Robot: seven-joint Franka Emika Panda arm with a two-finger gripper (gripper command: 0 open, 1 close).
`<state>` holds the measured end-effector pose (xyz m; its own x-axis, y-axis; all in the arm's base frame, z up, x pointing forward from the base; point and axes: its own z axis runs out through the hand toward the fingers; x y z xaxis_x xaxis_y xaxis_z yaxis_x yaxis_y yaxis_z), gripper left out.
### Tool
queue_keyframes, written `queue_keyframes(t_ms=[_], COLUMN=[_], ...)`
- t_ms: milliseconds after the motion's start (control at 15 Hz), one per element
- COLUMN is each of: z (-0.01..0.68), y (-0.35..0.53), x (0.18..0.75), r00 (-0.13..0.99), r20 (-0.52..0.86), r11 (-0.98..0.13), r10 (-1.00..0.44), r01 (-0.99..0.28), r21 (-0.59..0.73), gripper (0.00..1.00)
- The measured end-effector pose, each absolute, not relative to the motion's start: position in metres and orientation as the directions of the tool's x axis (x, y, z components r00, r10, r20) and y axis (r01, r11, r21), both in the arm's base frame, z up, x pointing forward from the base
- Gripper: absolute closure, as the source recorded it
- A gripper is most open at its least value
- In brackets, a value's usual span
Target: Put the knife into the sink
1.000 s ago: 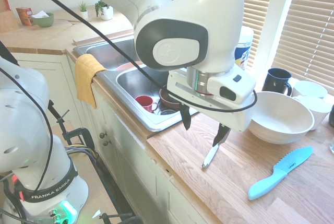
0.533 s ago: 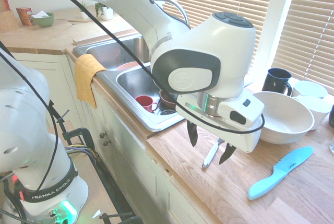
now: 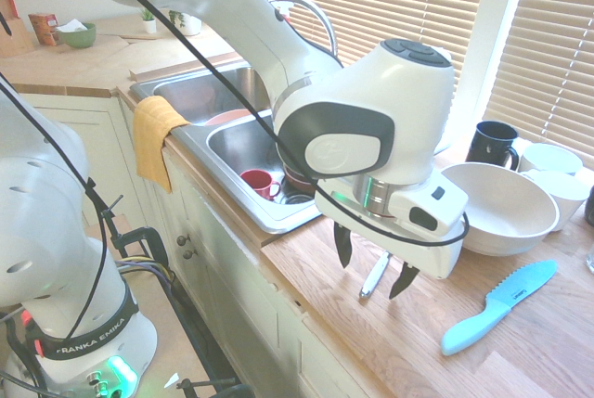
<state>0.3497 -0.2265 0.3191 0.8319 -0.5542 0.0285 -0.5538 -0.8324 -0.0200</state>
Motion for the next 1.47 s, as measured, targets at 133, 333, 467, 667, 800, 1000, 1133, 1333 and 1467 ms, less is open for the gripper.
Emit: queue_keyframes(t_ms=[133, 333, 467, 667, 800, 1000, 1133, 1333, 1467], z=[0.318, 0.316, 0.313, 0.313, 0.313, 0.313, 0.313, 0.313, 0.313], y=[-0.223, -0.218, -0.216, -0.217, -0.217, -0.217, -0.217, -0.216, -0.216], x=[0.353, 0.357, 0.361, 0.366, 0.366, 0.367, 0.368, 0.369, 0.370], r00=[0.835, 0.839, 0.841, 0.841, 0.841, 0.838, 0.837, 0.833, 0.828], r20=[0.031, 0.033, 0.037, 0.040, 0.040, 0.040, 0.040, 0.040, 0.041], r11=[-0.836, -0.840, -0.842, -0.842, -0.842, -0.839, -0.837, -0.834, -0.829], r10=[-0.549, -0.543, -0.540, -0.539, -0.539, -0.545, -0.547, -0.551, -0.559], r01=[-0.549, -0.543, -0.540, -0.539, -0.539, -0.544, -0.546, -0.551, -0.558], r21=[-0.019, -0.018, -0.017, -0.016, -0.016, -0.020, -0.021, -0.021, -0.021], gripper=[1.00, 1.00, 1.00, 1.00, 1.00, 1.00, 1.00, 1.00, 1.00])
